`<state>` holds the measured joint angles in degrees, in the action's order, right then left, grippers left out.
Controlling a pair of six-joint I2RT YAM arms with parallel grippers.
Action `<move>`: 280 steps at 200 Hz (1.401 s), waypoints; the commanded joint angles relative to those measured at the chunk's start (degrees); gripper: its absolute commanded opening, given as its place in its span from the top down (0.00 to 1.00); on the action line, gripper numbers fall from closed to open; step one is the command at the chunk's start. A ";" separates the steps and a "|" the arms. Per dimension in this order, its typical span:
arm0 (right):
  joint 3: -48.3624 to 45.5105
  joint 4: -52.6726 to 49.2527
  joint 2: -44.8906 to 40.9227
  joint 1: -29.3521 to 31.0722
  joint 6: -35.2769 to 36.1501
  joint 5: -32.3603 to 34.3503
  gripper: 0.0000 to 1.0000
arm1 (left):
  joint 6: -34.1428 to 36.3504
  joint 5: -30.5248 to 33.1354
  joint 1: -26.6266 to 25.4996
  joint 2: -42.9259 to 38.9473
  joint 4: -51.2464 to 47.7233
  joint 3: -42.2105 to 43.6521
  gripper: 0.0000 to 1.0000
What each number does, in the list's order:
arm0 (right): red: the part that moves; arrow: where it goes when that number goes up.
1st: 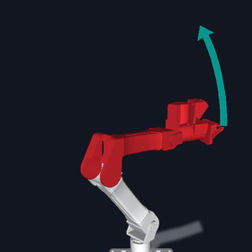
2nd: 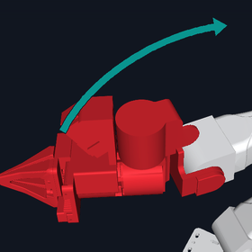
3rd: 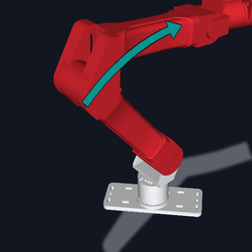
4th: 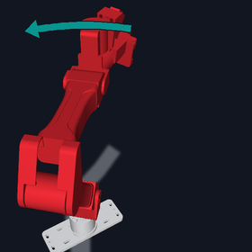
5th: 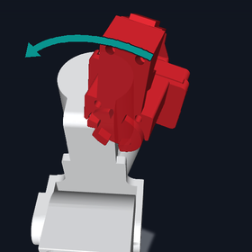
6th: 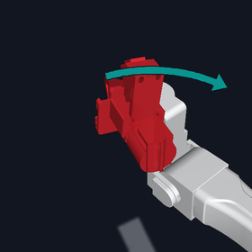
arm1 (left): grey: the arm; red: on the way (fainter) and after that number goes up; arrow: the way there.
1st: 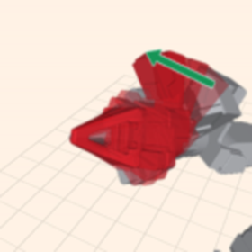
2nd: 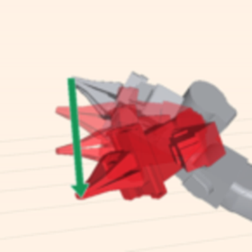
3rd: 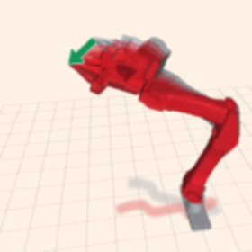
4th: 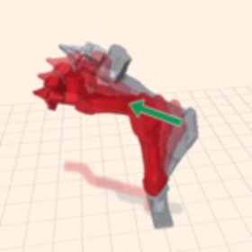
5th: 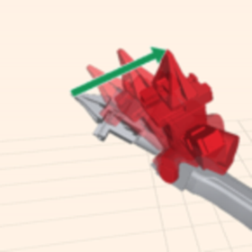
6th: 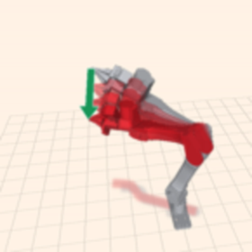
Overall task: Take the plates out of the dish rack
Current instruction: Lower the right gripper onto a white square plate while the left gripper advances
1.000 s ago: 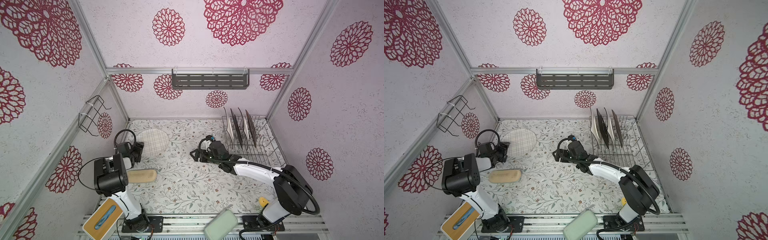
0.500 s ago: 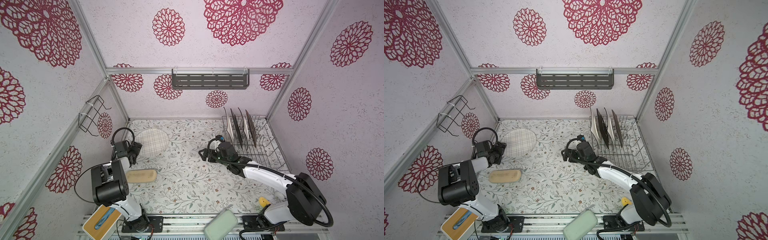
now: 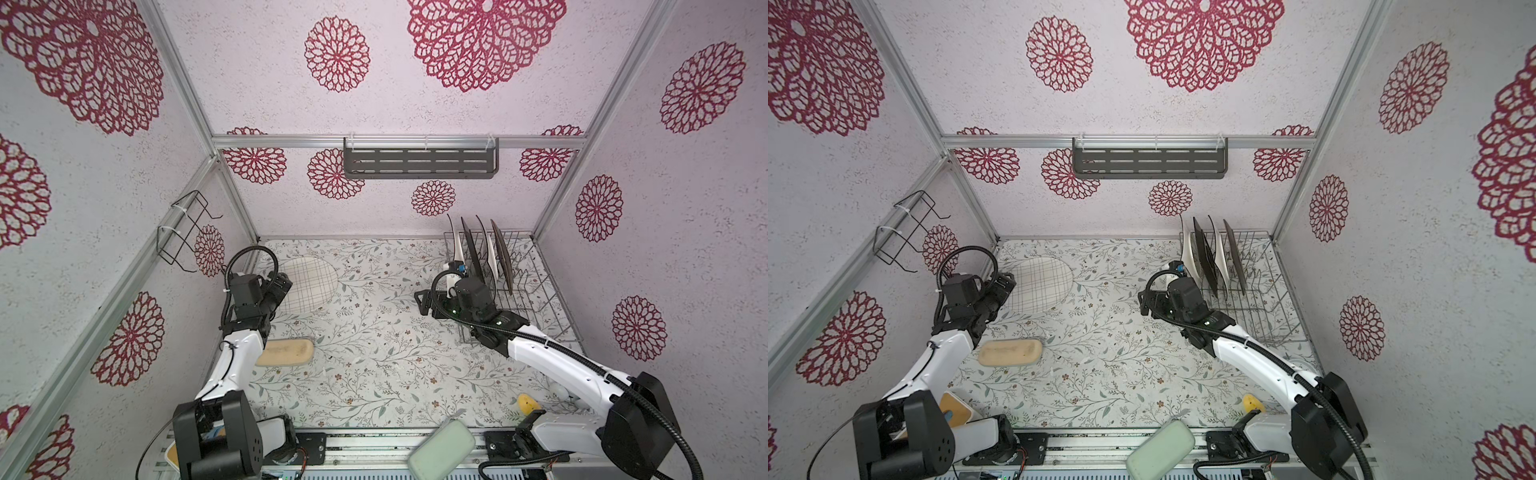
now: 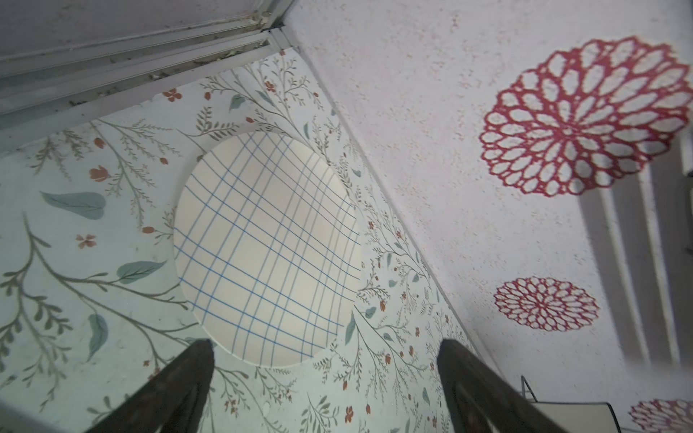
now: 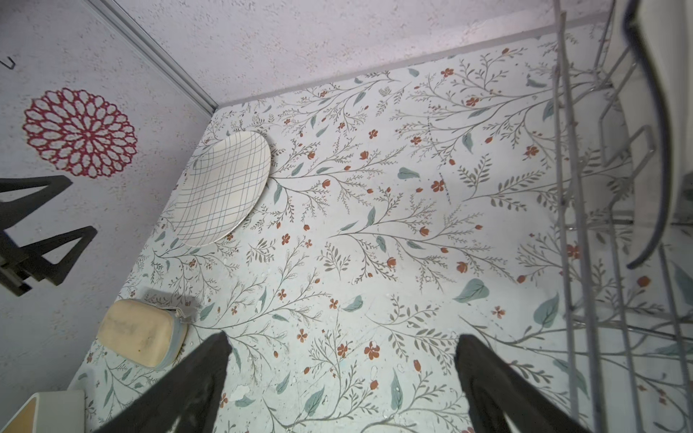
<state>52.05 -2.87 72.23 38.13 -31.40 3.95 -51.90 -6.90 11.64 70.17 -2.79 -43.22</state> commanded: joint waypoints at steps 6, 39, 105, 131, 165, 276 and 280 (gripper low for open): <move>3.02 -2.49 -4.63 -0.16 3.98 5.28 0.03 | 2.26 3.00 -4.91 -5.06 -4.69 1.60 0.03; 6.91 -7.38 -5.73 -0.16 5.47 8.41 0.04 | 2.60 4.89 -11.63 -9.75 -8.22 3.42 0.03; 21.20 -25.19 -3.54 0.63 10.31 21.19 0.05 | -0.70 11.18 -25.56 -16.56 -9.99 5.37 0.03; 24.70 -28.74 -2.55 0.19 12.10 26.69 0.02 | -1.14 13.75 -29.43 -17.26 -10.18 5.21 0.03; 28.01 -30.97 -0.82 -2.65 14.35 28.79 0.01 | -2.15 13.15 -31.10 -16.26 -8.34 5.65 0.03; 44.10 -36.45 17.08 -13.96 20.32 24.14 0.07 | 2.09 12.39 -33.00 -11.50 -5.07 1.33 0.03; 44.72 -36.62 17.71 -14.15 20.46 24.22 0.07 | 2.37 12.65 -33.00 -11.68 -5.34 1.22 0.03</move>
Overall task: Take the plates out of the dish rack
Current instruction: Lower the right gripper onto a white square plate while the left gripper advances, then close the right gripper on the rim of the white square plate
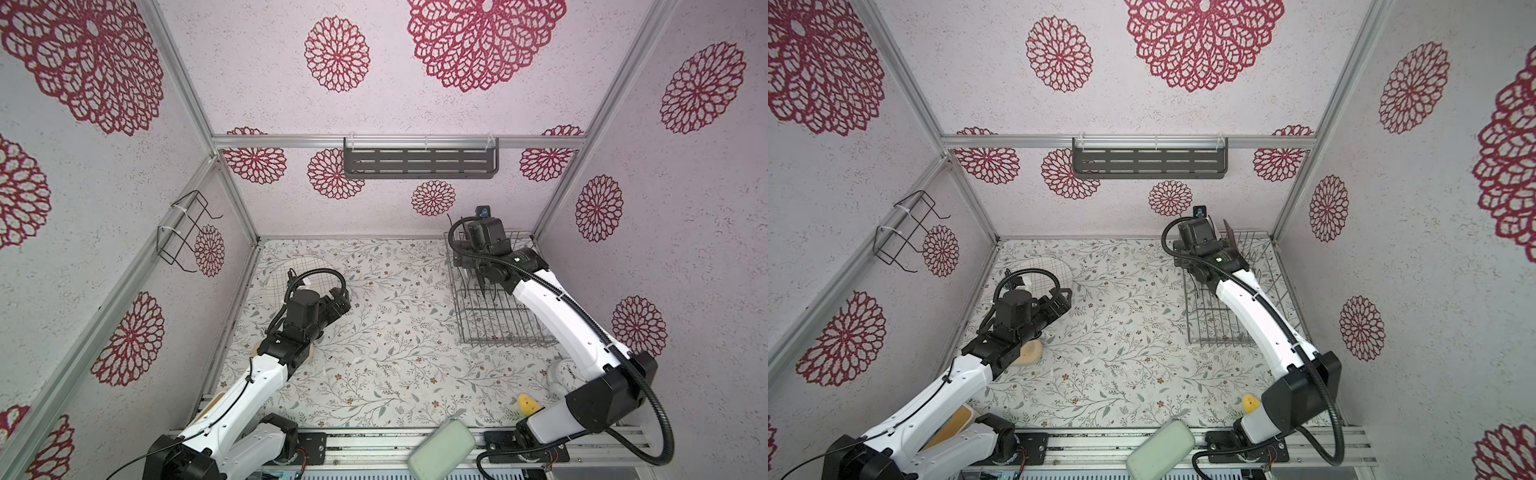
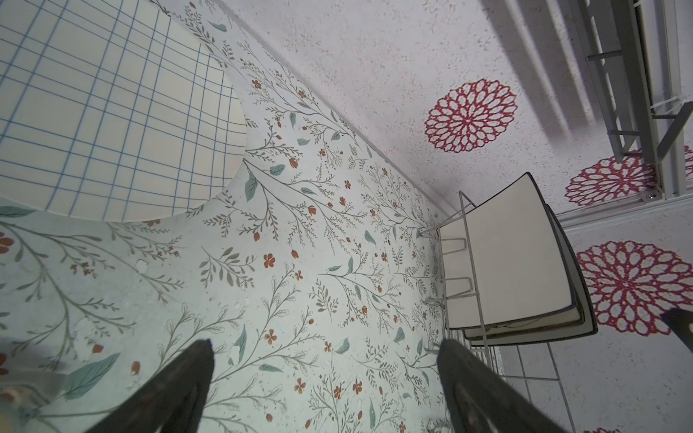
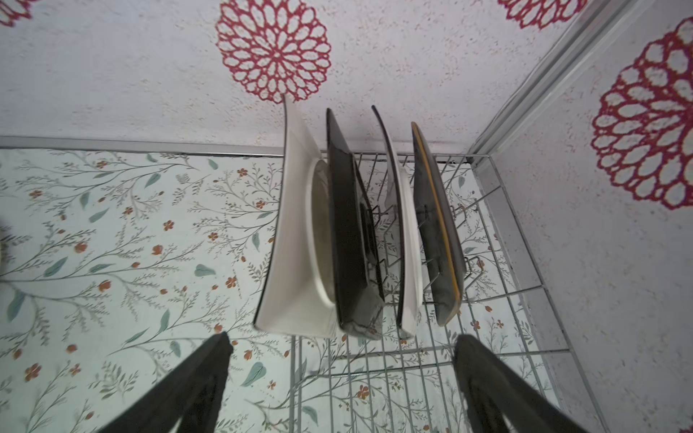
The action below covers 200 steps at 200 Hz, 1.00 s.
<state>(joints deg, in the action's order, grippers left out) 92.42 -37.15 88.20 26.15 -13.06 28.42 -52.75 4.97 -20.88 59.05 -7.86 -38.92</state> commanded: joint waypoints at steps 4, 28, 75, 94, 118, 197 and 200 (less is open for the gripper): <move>4.96 -2.51 2.28 -2.47 2.16 -0.21 0.08 | 3.39 0.98 -0.42 -0.73 -0.49 -3.18 0.03; 10.10 -5.41 6.66 -4.44 2.09 -0.24 0.18 | 3.71 1.72 -0.45 -1.64 -1.18 -3.14 0.03; 17.97 -10.49 14.39 -6.99 4.81 3.17 0.29 | 4.31 2.56 -0.39 -0.93 -1.49 -3.86 0.03; 19.24 -10.75 15.98 -7.45 5.32 4.69 0.31 | 4.98 2.27 -0.35 0.60 -1.89 -5.00 0.03; 20.50 -11.06 18.11 -8.12 5.67 4.70 0.32 | 4.77 0.97 -0.38 2.83 -0.64 -5.81 0.03; 27.87 -12.89 25.37 -10.12 6.64 4.89 0.44 | 4.17 0.09 -0.47 6.07 1.80 -7.30 0.03; 28.02 -12.87 25.50 -10.21 6.64 4.68 0.45 | 4.15 0.25 -0.45 6.12 1.91 -7.36 0.03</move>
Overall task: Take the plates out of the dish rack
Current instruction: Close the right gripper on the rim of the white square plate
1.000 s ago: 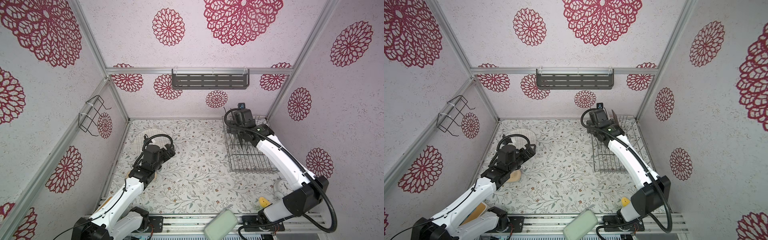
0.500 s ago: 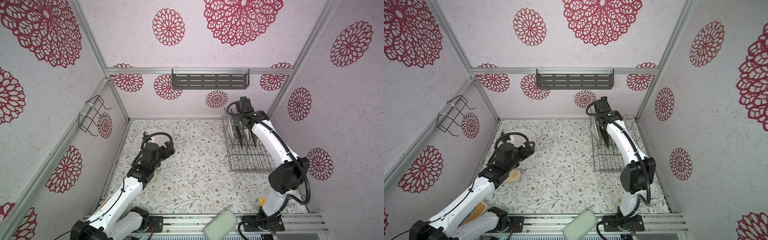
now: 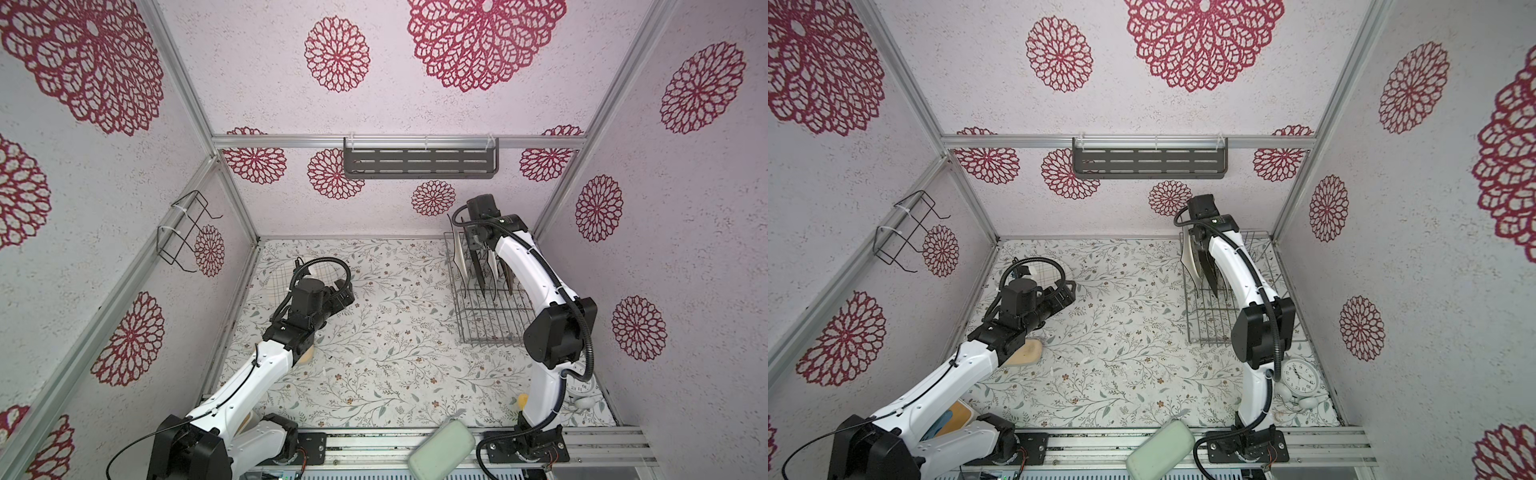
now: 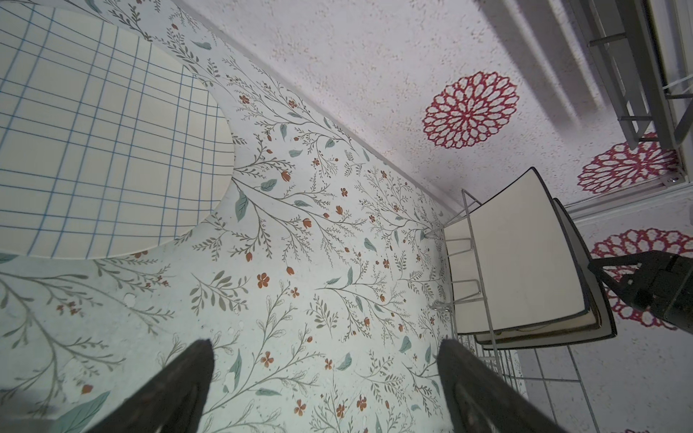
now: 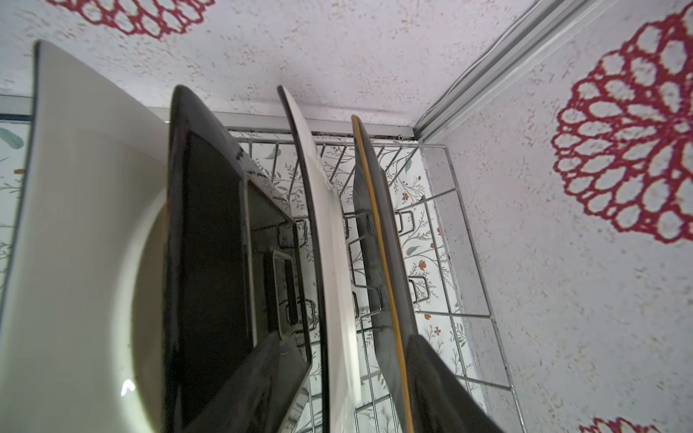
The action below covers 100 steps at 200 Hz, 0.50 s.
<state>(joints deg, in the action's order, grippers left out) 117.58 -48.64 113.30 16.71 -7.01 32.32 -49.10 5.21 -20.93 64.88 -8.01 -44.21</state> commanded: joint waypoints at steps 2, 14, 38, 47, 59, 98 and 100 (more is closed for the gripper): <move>2.97 -1.37 0.54 -0.75 0.59 0.64 0.45 | 0.54 0.05 -0.42 0.32 2.04 -2.10 0.03; 3.67 -1.46 1.21 -0.92 0.51 0.47 0.47 | 0.57 0.37 -0.39 0.57 2.18 -2.38 0.03; 5.43 -2.23 2.85 -1.19 0.07 -0.17 0.52 | -0.09 0.86 -0.43 0.51 2.80 -2.18 0.03; 5.72 -2.25 3.28 -1.30 0.06 -0.32 0.54 | -0.20 0.91 -0.42 0.42 2.82 -2.11 0.03; 5.72 -2.17 3.75 -1.56 -0.02 -0.33 0.55 | -0.03 0.99 -0.41 0.26 2.62 -2.21 0.03; 5.71 -1.97 4.72 -2.07 -0.11 -0.25 0.58 | -0.51 2.56 -0.43 -1.48 2.42 -1.23 0.03; 5.73 -1.85 4.78 -2.09 -0.11 -0.13 0.58 | -0.52 2.71 -0.43 -1.64 2.50 -1.12 0.03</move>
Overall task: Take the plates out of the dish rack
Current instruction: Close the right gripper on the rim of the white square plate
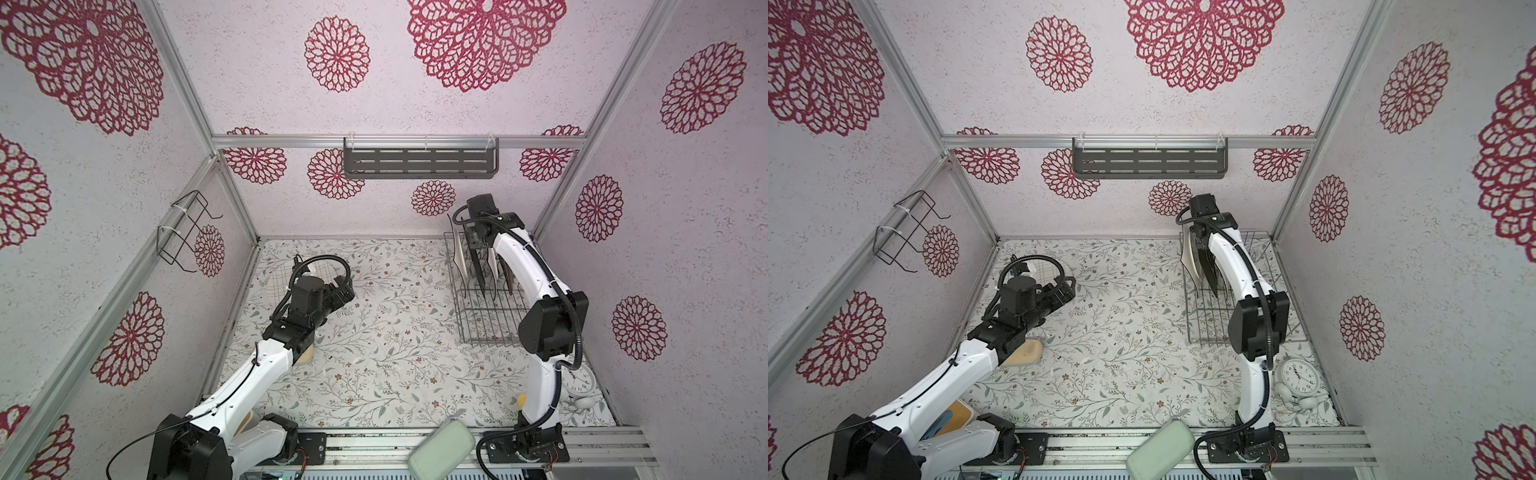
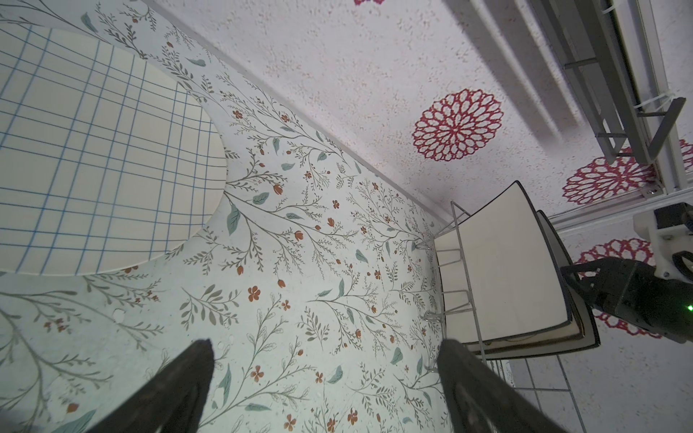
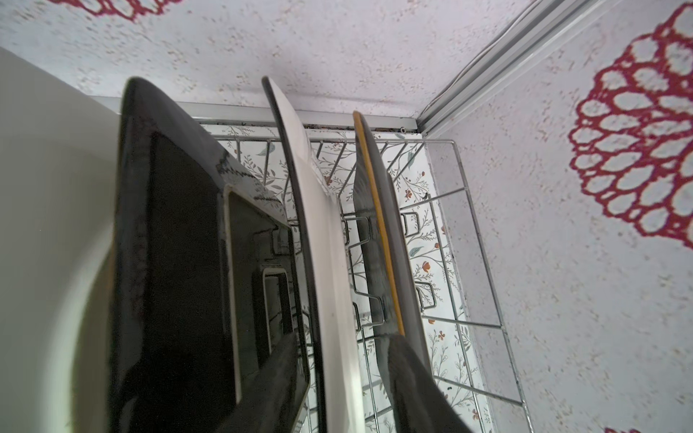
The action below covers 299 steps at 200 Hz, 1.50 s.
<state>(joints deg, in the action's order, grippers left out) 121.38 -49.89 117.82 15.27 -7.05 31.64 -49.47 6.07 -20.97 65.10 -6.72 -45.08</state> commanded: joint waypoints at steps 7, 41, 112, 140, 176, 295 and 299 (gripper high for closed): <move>1.88 -0.49 0.45 -0.81 0.03 0.57 0.59 | -0.21 2.14 -0.36 -2.20 1.36 0.06 0.03; 2.10 -0.58 1.35 -0.98 0.06 0.09 0.61 | 0.16 2.75 -0.38 -2.75 1.08 0.27 0.03; 2.01 -1.53 2.50 -1.78 -0.16 -0.38 0.67 | 0.17 2.02 -0.38 -1.99 0.00 -0.54 0.03; 1.93 -1.53 2.42 -1.86 0.08 0.08 0.69 | 0.34 2.34 -0.30 -2.03 -0.23 -0.69 0.03; 1.80 -1.88 2.55 -1.86 0.28 -0.54 0.72 | 0.21 1.87 -0.37 -1.74 -0.40 -1.16 0.03; 0.18 -1.47 1.98 -1.79 0.98 0.59 0.84 | 0.34 1.08 -0.43 -1.29 -1.32 -2.36 0.01; 0.17 -1.44 2.05 -1.80 0.98 0.70 0.85 | 0.42 1.08 -0.39 -1.29 -1.36 -2.42 0.01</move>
<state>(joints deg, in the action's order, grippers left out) 121.38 -50.68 120.44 13.80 -3.20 32.56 -49.54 7.55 -20.97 63.46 -8.23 -45.63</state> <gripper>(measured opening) 0.179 0.988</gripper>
